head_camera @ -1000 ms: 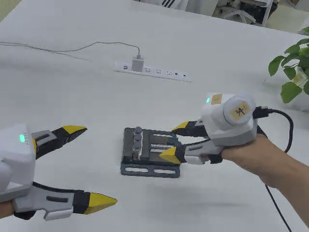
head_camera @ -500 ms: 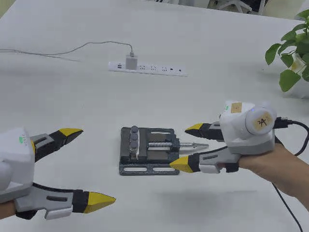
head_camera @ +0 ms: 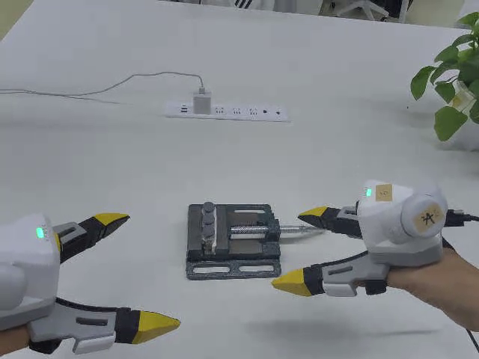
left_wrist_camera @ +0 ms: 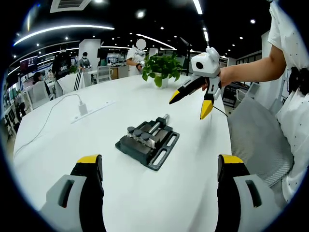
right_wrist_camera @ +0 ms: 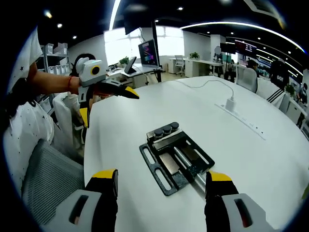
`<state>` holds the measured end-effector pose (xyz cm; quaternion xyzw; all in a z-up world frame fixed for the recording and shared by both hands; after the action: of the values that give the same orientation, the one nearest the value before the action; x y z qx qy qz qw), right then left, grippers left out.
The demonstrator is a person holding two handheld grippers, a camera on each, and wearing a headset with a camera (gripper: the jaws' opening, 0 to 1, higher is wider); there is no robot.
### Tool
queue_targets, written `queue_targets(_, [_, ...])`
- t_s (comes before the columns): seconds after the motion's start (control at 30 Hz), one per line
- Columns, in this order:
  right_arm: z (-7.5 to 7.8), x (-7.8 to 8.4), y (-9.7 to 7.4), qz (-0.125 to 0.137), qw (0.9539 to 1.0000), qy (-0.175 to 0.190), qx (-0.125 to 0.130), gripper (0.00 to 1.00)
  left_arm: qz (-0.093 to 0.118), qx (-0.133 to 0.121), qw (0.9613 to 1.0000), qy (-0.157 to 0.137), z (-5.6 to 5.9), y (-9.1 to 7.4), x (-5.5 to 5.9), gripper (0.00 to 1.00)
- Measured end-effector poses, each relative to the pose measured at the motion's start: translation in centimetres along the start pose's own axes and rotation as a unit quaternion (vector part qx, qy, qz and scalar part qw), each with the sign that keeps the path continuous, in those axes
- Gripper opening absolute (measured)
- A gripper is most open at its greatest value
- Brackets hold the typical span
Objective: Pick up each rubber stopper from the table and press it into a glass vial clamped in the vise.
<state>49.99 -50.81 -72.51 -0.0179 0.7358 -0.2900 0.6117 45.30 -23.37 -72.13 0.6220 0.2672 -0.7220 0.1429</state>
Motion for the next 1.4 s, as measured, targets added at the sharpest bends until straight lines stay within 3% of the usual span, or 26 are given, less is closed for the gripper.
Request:
queue_targets(0.37, [-0.17,-0.06,-0.21,0.023,0.9997,0.006,0.004,0.77,-0.003,0.001,1.0,-0.001,-0.11,0.09,0.21,0.99])
queue_targets(1.4, [-0.37,-0.66,-0.76,0.027,0.9996,-0.003,0.005,0.79,0.001,0.009,1.0,-0.001,0.21,0.36,0.37,0.99])
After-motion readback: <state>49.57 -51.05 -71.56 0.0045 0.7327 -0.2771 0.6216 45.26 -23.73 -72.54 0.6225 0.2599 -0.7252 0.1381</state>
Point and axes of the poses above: the centre of the closed fingertips' face, and the gripper's own axes: y roughly forward along the fingers, z roughly to its right, x roughly out of its underside, the point moved 8 cm from there along -y, roughly backward along the fingers, and after that the axes turned 13 degrees about z, right-handed, at the moved point
